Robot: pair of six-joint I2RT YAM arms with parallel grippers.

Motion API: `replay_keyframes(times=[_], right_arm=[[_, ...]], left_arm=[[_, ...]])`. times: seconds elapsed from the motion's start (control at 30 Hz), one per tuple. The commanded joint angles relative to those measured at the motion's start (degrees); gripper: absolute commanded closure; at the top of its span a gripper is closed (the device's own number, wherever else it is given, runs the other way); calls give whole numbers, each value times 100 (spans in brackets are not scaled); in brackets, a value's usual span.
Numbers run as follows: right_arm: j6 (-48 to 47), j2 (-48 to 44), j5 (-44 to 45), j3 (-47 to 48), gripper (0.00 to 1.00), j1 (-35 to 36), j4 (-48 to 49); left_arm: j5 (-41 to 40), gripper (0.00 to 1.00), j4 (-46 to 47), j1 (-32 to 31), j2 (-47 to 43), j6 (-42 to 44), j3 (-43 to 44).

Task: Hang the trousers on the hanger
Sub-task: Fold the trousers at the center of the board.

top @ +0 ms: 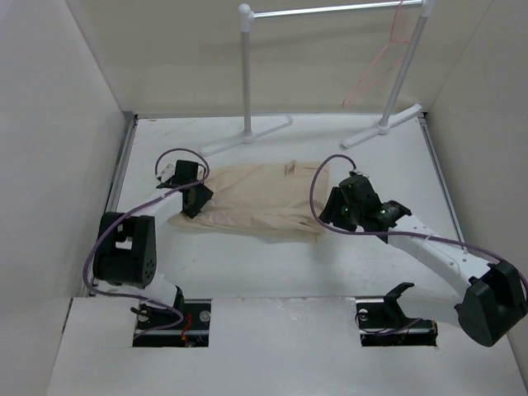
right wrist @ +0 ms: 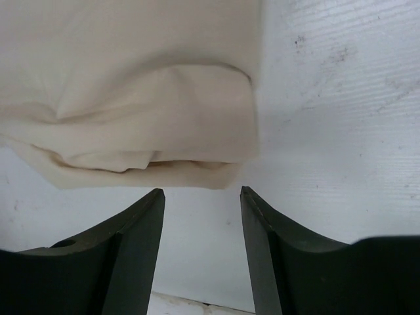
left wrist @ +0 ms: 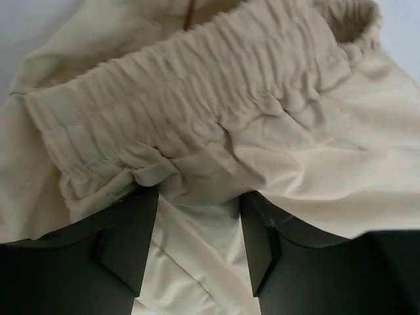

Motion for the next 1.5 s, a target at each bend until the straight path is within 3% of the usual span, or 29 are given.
replay_keyframes(times=[0.0, 0.13, 0.23, 0.37, 0.5, 0.67, 0.77, 0.87, 0.97, 1.07, 1.17, 1.2, 1.3, 1.47], right_arm=[[21, 71, -63, 69, 42, -85, 521], [-59, 642, -126, 420, 40, 248, 653], [-59, 967, -108, 508, 48, 319, 873], [-94, 1021, 85, 641, 58, 328, 794], [-94, 854, 358, 571, 52, 328, 688], [-375, 1240, 314, 614, 51, 284, 689], [-472, 1363, 340, 632, 55, 310, 741], [-498, 1381, 533, 570, 69, 293, 820], [-542, 1346, 692, 518, 85, 310, 873], [-569, 1241, 727, 448, 92, 319, 803], [-560, 978, 745, 307, 90, 319, 654], [-569, 872, 762, 281, 85, 319, 618], [-691, 766, 666, 324, 55, 310, 671], [-1245, 1345, 349, 719, 54, 266, 697]], left_arm=[[-213, 50, -417, 25, -862, 59, -475], [-204, 49, -776, -352, -1435, 67, -134], [-187, 49, -935, -774, -1427, 103, 498], [76, 49, -1031, -1538, -691, 409, 1622], [112, 49, -1295, -2285, 328, 901, 2897], [86, 49, -1875, -2770, 1165, 1043, 4146], [120, 49, -1902, -2884, 1376, 1008, 4349], [95, 49, -1876, -2911, 1552, 964, 4342], [-168, 49, -1561, -2736, 1404, 938, 3773], [-406, 49, -1314, -2341, 1132, 938, 2964], [-372, 49, -1313, -1980, 833, 938, 2435], [-337, 49, -1304, -1971, 684, 964, 2356], [-196, 49, -1348, -2189, 446, 1017, 2494], [286, 49, -1532, -2647, 979, 1034, 3618]])
